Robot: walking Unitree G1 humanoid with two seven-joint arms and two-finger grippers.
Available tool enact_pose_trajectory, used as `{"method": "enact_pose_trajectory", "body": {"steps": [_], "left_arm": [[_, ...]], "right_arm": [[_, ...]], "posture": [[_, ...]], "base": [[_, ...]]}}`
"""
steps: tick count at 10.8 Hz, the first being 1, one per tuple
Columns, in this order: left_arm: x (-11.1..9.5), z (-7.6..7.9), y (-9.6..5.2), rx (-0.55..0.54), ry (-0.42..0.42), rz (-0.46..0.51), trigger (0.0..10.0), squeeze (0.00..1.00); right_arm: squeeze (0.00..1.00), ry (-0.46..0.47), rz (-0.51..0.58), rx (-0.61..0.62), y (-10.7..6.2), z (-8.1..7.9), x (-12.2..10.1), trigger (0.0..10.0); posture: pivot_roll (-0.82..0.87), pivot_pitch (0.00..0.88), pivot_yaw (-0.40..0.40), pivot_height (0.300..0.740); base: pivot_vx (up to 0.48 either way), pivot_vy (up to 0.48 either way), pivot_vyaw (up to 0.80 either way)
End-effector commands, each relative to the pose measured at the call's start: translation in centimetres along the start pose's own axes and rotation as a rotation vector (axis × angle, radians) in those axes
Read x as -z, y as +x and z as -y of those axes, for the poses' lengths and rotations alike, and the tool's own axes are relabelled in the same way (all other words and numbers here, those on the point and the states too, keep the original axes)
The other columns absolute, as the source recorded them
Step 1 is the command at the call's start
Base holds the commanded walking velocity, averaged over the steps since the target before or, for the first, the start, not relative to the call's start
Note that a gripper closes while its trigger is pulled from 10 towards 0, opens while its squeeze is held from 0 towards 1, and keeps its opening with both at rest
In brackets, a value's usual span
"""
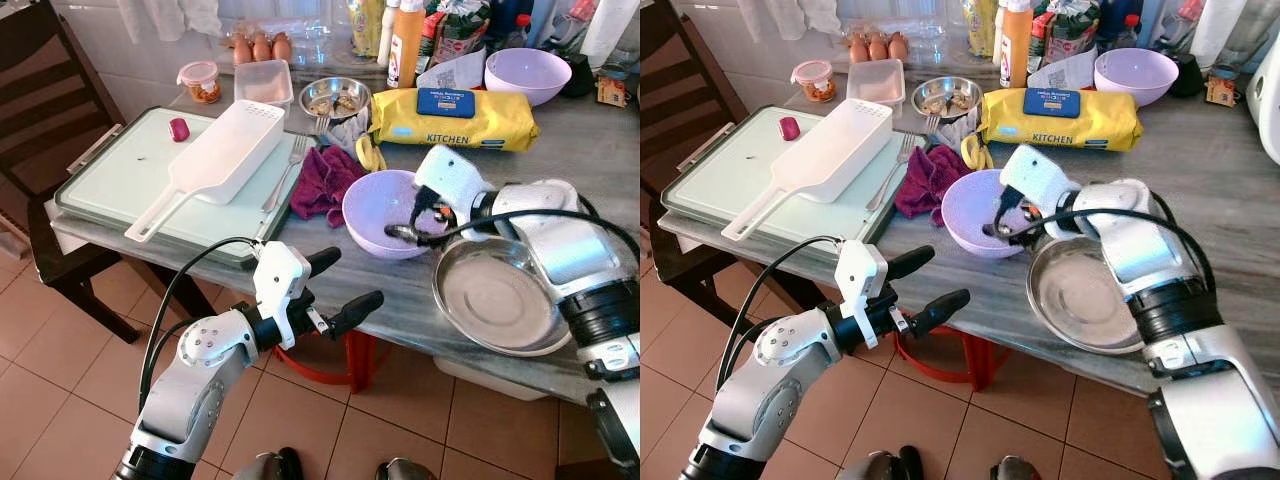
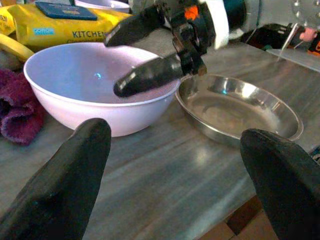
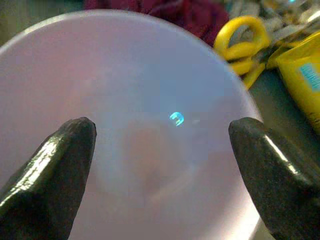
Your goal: Setting the table
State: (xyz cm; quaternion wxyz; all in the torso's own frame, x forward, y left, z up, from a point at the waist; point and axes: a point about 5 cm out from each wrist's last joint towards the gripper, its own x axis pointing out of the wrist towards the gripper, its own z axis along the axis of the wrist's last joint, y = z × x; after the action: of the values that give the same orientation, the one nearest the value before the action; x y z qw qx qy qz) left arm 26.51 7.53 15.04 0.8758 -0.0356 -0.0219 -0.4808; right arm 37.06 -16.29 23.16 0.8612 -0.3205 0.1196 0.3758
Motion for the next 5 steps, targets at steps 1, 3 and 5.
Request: {"method": "enact_pose_trajectory", "body": {"steps": [1, 3, 5], "left_arm": [[-0.4, 0.0, 0.0, -0.003, 0.014, 0.007, 10.0, 0.00], [-0.4, 0.0, 0.0, -0.007, 0.014, 0.010, 10.0, 0.00], [-0.4, 0.0, 0.1, -0.013, 0.013, 0.014, 10.0, 0.00]], "right_arm": [[0.00, -0.015, 0.062, 0.029, -0.6, 0.8, -1.7, 10.0], [0.00, -0.022, 0.138, 0.141, -1.4, 1.7, -3.2, 10.0], [0.00, 0.002, 0.248, 0.207, -2.8, 0.4, -3.9, 10.0]], "posture": [[-0.19, 0.163, 0.068, 0.740], [-0.19, 0.159, 0.063, 0.740], [-0.20, 0.158, 0.058, 0.740]], "base": [[0.000, 0.000, 0.00], [0.000, 0.000, 0.00], [0.000, 0.000, 0.00]]}}
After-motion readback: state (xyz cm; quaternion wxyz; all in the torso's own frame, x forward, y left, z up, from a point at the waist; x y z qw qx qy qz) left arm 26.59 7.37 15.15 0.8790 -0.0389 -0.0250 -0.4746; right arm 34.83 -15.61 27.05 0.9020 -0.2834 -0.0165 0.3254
